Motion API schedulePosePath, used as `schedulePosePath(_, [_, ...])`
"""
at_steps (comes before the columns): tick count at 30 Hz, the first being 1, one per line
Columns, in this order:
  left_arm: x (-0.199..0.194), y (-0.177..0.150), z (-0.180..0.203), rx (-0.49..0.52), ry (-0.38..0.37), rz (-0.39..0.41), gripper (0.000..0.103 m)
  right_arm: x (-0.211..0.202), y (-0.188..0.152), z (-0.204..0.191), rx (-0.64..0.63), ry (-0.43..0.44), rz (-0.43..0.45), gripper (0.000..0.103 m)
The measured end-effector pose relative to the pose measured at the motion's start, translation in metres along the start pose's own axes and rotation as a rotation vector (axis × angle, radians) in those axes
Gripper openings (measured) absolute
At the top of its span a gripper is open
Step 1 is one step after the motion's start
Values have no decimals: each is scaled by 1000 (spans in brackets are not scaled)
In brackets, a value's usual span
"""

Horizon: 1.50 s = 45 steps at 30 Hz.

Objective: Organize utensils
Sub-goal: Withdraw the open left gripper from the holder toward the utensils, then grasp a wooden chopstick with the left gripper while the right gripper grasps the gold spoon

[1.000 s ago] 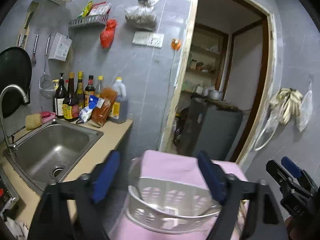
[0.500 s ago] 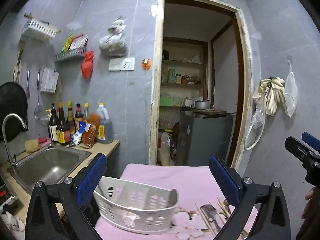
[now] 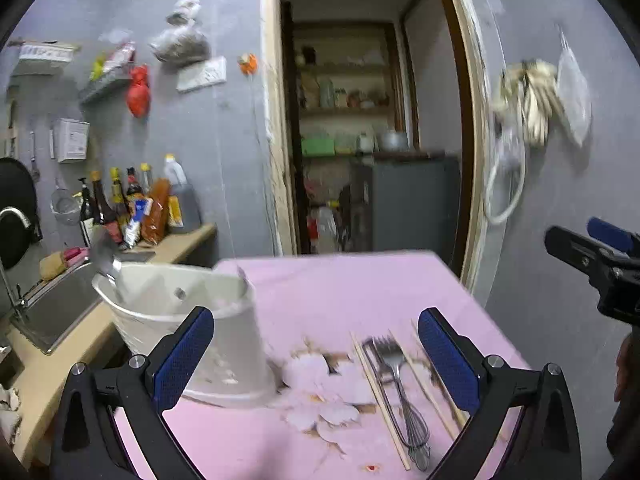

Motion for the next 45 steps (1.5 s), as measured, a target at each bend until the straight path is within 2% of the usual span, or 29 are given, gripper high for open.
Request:
schedulePosePath(5, [39,-15,21,28,-30,-122,103,60,-29,16,4,53,-119,102])
schedulePosePath(8, [55,-19,26,30,-42,-174,97,87,-43,20,18,95,-185,100])
schedulePosePath(10, [64,-19,29,27,-54,-207,87,100,-50,21,23,119,-215,91])
schedulePosePath(11, [70,-19,30,22,-60,-225,85,108,-54,21,23,128,-235,87])
schedulePosePath(13, [82,-18,32,0,-75,-263,76,121,-60,21,21,144,-262,73])
schedulePosePath(14, [87,-18,32,-9,-77,-279,73,130,-62,21,19,160,-282,71])
schedulePosePath(16, [99,-18,35,-26,-87,-320,59,140,-65,19,17,186,-312,58])
schedulePosePath(19, [117,-20,33,-79,-102,-389,41,156,-67,18,1,206,-348,45])
schedulePosePath(22, [125,-23,27,-122,-95,-422,34,167,-67,15,-6,212,-373,38])
schedulePosePath(26, [136,-29,25,-147,-111,-479,27,180,-67,12,-24,224,-407,34])
schedulePosePath(31, [142,-31,26,-154,-185,-508,19,194,-69,6,-56,266,-455,25])
schedulePosePath(35, [148,-33,24,-159,-226,-532,17,204,-71,-2,-86,321,-493,24])
schedulePosePath(38, [153,-33,20,-206,-273,-559,15,208,-74,-6,-110,343,-509,24])
schedulePosePath(41, [151,-35,22,-192,-273,-560,14,209,-76,-7,-120,354,-507,24])
schedulePosePath(45, [148,-38,21,-233,-274,-569,10,208,-76,-5,-110,368,-503,23])
Point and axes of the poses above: each gripper's, at about its wrist camera, not at the fingertips, and x roughly the way its jaws point, z to its right, y to its top, the point moved 4 cm from there along x, roughly the way its jaws point, and after that the axes turned 11 degrees about -z, right-handed, at the moved point
